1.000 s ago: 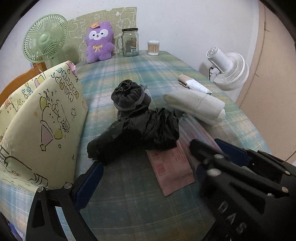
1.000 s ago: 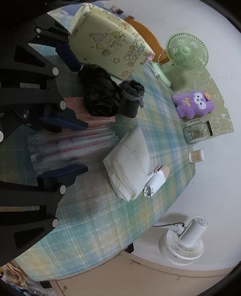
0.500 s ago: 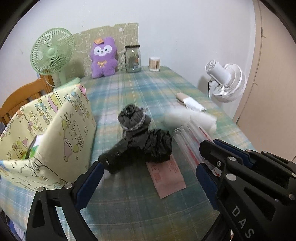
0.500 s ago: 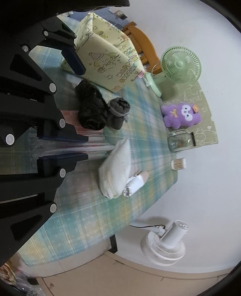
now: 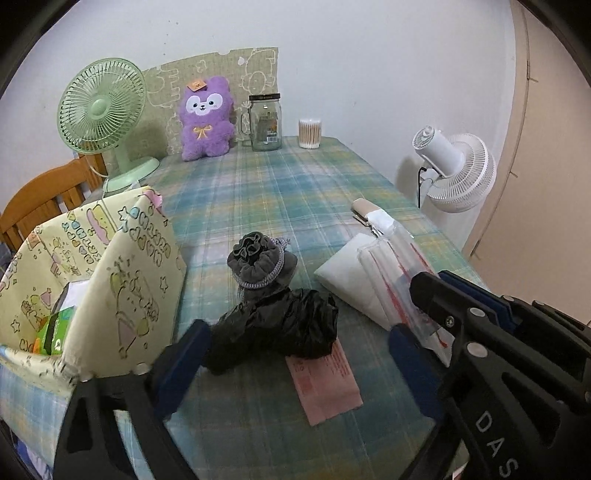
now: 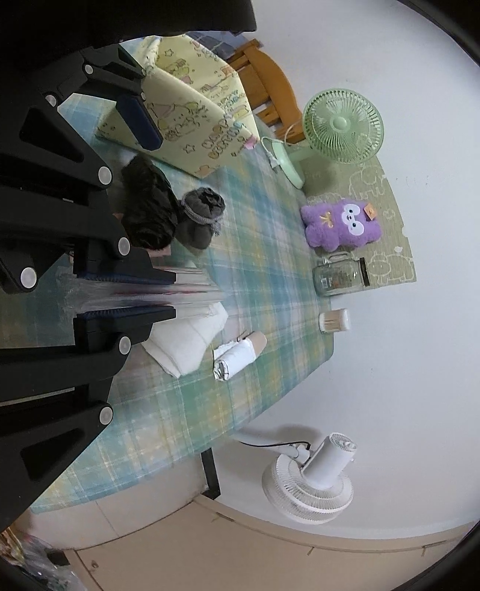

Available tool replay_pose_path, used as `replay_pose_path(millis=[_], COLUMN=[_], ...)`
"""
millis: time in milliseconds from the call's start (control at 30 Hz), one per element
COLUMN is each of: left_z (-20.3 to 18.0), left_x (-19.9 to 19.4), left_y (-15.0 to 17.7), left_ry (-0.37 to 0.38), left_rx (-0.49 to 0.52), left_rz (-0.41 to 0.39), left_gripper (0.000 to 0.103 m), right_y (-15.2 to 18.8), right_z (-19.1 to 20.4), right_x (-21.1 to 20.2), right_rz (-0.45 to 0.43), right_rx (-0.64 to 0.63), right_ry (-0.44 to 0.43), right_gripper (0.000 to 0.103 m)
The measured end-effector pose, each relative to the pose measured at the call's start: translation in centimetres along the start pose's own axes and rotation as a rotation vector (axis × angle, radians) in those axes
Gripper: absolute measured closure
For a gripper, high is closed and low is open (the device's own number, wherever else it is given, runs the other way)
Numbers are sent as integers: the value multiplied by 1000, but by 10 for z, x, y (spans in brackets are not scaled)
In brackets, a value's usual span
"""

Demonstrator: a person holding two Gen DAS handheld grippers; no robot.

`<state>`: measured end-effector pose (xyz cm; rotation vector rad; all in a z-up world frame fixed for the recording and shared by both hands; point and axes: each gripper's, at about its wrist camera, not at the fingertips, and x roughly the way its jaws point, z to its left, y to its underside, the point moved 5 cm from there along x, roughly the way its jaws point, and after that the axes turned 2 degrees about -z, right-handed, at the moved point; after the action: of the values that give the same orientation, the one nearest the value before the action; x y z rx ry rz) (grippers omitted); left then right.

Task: Organize soft objects
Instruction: 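Grasp black plastic bag bundle with left gripper while right gripper holds clear bag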

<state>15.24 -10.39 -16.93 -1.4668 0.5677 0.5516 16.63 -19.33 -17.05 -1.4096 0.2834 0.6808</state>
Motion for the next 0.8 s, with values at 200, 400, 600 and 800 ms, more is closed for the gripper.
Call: replay_pose_path(millis=[200,400,600,800], left_z=[2,8,10,13], left_x=[17,30,33,28], left_y=[-2,0,2,3], left_ry=[-5,-12,-11,-5], left_rx=[-9,-25,-18,-31], left_rz=[25,57,61,50], left_gripper=[13,29,43,53], right_y=[-3,-2,1,0], right_z=[-4,-3,-2,2], right_x=[14,27,35,31], right_rz=[13,39,63,56], right_rx=[6,8,22,21], right_ry=[7,9,2,0], right_gripper=[89,89,89,89])
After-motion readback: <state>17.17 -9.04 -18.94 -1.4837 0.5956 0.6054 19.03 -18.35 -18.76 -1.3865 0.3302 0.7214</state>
